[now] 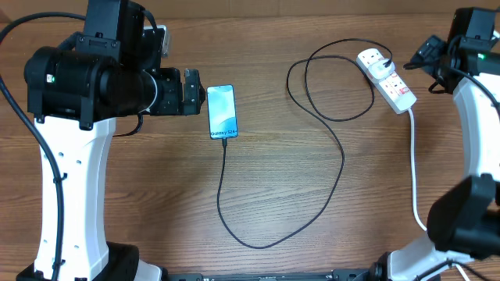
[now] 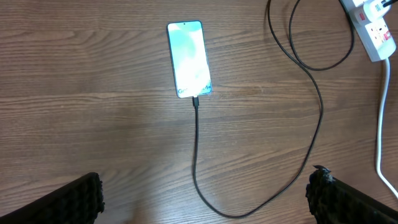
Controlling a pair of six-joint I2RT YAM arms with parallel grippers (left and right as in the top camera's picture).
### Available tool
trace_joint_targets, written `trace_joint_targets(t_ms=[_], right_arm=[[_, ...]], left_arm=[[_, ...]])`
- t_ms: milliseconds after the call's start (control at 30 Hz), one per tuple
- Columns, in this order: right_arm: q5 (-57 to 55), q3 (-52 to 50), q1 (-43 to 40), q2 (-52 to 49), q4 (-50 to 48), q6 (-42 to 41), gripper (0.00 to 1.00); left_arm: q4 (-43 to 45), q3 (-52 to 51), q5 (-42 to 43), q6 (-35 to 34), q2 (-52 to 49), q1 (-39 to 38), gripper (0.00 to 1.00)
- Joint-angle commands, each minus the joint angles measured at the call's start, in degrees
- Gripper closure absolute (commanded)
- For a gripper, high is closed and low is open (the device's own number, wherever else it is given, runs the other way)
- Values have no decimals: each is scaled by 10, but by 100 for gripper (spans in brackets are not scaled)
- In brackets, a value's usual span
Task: Plug charger to phone and switch on socket
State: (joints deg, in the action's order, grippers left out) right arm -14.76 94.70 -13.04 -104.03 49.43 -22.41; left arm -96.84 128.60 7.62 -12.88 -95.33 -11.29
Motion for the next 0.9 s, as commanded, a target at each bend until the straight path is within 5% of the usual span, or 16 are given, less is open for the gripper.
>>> trace_joint_targets(t_ms=[0,467,867], right_arm=[[87,-2,-9,-50,4,30,0],[123,38,-25,-178,12,50,0],[123,290,-54,-255,192,129,0]], left_arm=[[1,-2,-8,15,-3,-4,1],[2,-2,-8,16,-3,-4,0],[20,-2,-7,15,-3,-4,1]])
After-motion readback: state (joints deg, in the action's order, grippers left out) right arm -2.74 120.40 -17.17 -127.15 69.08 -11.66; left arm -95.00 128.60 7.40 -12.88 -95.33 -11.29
